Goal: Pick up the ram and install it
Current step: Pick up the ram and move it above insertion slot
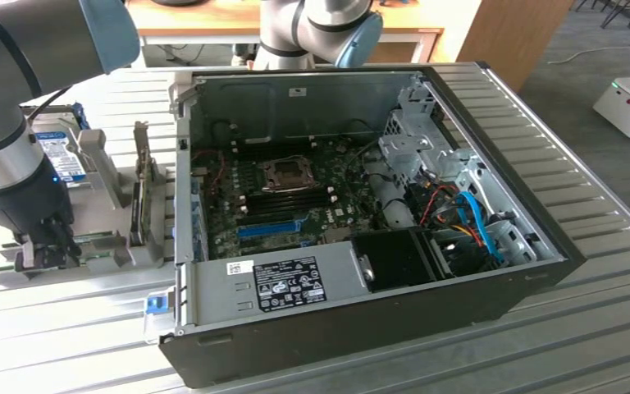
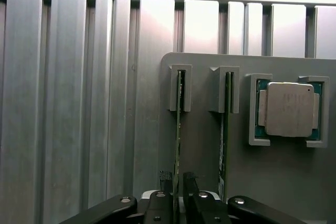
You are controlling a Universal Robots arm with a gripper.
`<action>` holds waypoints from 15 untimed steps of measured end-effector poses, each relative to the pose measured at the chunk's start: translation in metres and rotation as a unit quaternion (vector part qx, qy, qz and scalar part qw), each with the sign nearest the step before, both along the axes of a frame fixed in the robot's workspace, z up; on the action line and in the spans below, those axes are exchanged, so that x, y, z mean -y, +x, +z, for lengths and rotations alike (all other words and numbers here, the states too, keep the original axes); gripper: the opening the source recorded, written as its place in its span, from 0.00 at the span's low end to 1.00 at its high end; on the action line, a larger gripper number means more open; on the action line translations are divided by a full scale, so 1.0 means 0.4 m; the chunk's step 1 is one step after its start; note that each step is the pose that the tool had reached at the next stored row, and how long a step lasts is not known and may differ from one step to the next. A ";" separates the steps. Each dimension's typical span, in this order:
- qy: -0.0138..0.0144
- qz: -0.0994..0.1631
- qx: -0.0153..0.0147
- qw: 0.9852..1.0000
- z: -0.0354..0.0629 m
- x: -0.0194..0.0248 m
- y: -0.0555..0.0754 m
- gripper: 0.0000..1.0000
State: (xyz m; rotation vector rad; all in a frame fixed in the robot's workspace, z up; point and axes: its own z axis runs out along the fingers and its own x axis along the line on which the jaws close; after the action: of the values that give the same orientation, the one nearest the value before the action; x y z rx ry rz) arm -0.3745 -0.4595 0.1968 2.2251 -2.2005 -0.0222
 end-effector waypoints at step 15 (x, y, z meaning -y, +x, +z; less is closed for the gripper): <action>0.000 0.000 -0.001 1.000 0.008 0.000 0.009 0.23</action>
State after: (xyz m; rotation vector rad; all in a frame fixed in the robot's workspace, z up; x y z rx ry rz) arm -0.3708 -0.4595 0.2000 2.2245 -2.1997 -0.0239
